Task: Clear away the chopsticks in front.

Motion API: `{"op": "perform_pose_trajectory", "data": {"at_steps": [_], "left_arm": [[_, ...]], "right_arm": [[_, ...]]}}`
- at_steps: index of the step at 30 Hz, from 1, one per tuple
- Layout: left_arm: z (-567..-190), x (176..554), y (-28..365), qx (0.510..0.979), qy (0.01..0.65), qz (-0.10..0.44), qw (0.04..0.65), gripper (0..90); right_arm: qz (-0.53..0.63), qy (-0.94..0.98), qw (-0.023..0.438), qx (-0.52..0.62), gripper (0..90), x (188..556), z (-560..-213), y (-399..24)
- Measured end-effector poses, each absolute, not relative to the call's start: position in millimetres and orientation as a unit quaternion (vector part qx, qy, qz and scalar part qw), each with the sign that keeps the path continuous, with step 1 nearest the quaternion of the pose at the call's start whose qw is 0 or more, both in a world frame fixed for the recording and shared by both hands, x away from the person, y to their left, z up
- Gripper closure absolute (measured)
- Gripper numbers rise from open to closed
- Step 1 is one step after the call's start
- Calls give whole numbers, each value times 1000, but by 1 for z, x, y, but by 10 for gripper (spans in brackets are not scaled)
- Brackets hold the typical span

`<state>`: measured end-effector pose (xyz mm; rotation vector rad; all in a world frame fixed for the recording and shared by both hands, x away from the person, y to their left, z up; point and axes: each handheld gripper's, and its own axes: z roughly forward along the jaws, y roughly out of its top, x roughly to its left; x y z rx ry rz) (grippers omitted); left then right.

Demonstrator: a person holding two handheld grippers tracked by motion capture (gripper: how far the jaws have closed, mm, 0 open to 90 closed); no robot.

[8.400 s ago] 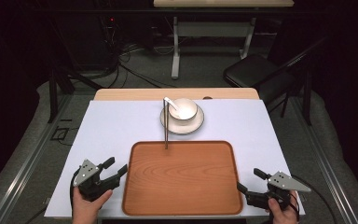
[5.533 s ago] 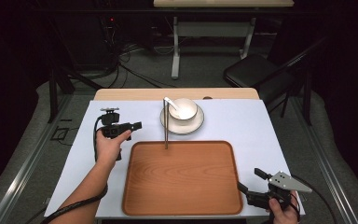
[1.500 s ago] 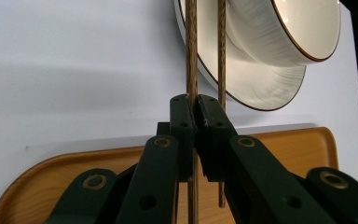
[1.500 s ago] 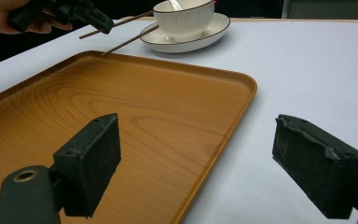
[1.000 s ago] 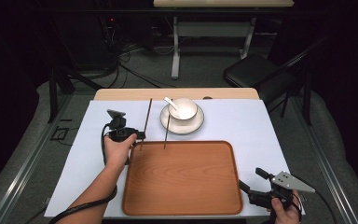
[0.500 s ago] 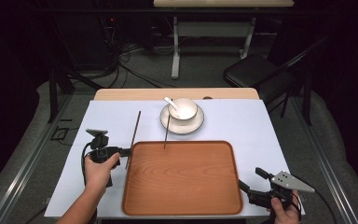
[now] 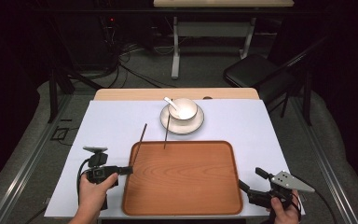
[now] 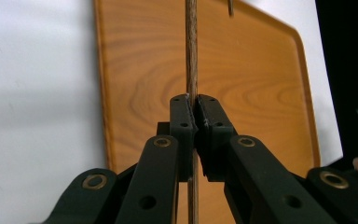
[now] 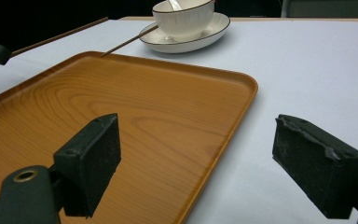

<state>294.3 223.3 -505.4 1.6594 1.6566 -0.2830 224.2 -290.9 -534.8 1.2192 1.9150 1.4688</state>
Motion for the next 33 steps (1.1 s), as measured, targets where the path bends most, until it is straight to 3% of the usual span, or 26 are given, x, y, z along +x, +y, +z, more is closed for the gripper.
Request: {"op": "perform_pose_trajectory", "data": {"at_steps": [16,33], "left_arm": [[-530,266,211,668,642,-142,348,852],[-543,275,190,675,647,-165,314,848]], "right_arm": [[532,688,215,444,146,225,-535,-292],[533,687,211,446,146,225,-535,-292]]}}
